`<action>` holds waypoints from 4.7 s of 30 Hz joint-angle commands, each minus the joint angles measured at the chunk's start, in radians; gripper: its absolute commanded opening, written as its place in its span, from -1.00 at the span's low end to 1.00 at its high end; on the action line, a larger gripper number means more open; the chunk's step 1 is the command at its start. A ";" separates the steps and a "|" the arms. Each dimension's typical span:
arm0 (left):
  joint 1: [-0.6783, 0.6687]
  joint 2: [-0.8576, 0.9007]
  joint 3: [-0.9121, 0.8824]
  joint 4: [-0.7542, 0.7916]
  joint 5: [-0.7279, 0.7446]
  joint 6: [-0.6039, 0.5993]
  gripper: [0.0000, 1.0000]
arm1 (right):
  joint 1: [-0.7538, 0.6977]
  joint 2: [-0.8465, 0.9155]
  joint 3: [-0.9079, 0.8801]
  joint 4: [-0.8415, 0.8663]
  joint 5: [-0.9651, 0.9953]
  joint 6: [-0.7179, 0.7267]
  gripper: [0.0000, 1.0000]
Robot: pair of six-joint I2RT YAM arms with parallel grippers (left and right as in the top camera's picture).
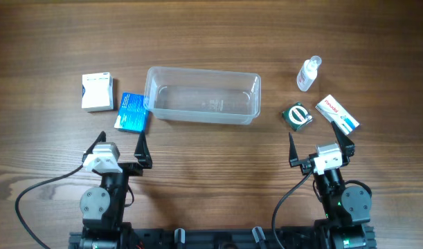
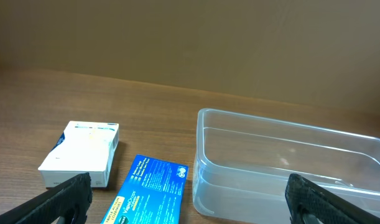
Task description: Pack container
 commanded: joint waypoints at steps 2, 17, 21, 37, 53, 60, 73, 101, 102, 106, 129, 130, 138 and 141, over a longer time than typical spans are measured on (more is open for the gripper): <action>-0.001 -0.007 -0.010 0.006 -0.013 -0.006 0.98 | -0.005 -0.003 -0.001 0.002 0.013 -0.008 1.00; -0.001 -0.007 -0.010 0.006 -0.013 -0.006 1.00 | -0.005 -0.003 -0.001 0.002 0.013 -0.008 1.00; -0.001 -0.007 -0.010 0.006 -0.013 -0.006 0.99 | -0.005 -0.003 -0.001 0.002 0.013 -0.008 0.99; -0.001 -0.007 -0.010 0.006 -0.013 -0.006 0.99 | -0.005 -0.003 -0.001 0.002 0.013 -0.008 0.99; -0.001 -0.007 -0.010 0.010 -0.013 -0.006 0.99 | -0.005 -0.003 -0.001 0.002 0.013 -0.008 0.99; -0.001 -0.007 0.005 0.073 0.049 -0.006 0.99 | -0.005 -0.003 -0.001 0.002 0.013 -0.008 1.00; -0.001 0.303 0.546 -0.224 0.055 0.087 0.99 | -0.005 -0.003 -0.001 0.002 0.013 -0.009 1.00; 0.383 1.736 1.613 -0.916 0.130 0.351 0.99 | -0.005 -0.003 -0.001 0.002 0.013 -0.008 1.00; 0.383 1.765 1.613 -0.915 0.131 0.366 0.99 | -0.005 -0.003 -0.001 0.002 0.013 -0.008 0.99; 0.383 1.852 1.613 -0.903 0.135 0.369 1.00 | -0.005 -0.003 -0.001 0.002 0.013 -0.008 0.99; 0.352 1.997 1.553 -0.782 0.156 0.307 0.99 | -0.005 -0.003 -0.001 0.002 0.013 -0.008 1.00; 0.349 1.997 1.550 -0.781 0.156 0.308 0.99 | -0.005 -0.003 -0.001 0.002 0.013 -0.008 1.00; 0.288 1.997 1.550 -0.776 0.042 0.258 1.00 | -0.005 -0.003 -0.001 0.002 0.013 -0.008 0.99; 0.283 1.997 1.550 -0.773 0.039 0.258 1.00 | -0.005 -0.003 -0.001 0.002 0.013 -0.008 0.99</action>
